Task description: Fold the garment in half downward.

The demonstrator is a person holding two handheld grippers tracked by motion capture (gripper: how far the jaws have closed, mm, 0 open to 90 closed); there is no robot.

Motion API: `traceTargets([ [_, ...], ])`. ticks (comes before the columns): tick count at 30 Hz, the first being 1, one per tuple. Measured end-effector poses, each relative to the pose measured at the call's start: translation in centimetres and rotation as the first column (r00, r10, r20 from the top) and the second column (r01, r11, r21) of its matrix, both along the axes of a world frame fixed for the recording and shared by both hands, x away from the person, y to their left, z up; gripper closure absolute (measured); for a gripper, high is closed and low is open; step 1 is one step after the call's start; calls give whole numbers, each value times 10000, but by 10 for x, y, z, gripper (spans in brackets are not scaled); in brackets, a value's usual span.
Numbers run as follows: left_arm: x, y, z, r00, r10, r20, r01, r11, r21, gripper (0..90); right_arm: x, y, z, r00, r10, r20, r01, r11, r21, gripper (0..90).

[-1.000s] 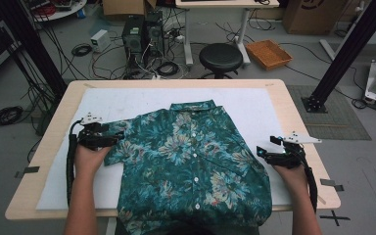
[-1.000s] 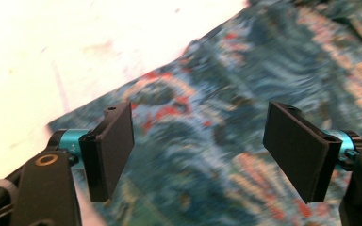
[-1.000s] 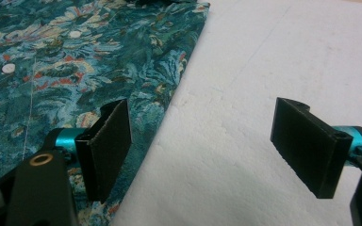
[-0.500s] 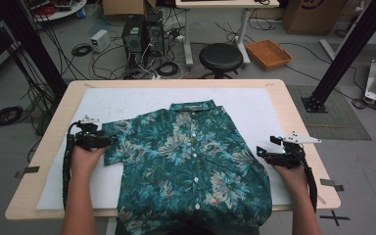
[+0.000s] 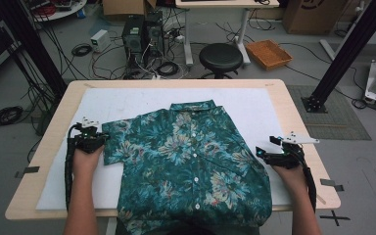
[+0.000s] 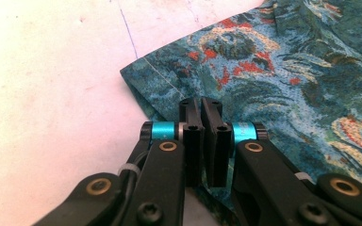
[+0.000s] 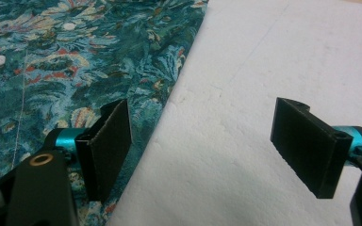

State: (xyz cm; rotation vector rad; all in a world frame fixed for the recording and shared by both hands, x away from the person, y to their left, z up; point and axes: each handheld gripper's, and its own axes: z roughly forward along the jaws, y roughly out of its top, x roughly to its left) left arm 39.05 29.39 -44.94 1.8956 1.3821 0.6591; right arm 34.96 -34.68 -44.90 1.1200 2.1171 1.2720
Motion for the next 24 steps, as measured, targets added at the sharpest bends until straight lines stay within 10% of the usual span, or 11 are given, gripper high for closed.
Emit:
traceTargets([
  [10,-10,-19,28,9887,-1279,785,1298,9914,-194,876,0,0,0,10000,-5,-1,5,10000,-20,215],
  [24,-31,-81,63,9231,-3278,2010,3291,9439,279,876,0,0,0,10000,-1,-26,1,10000,-22,215],
])
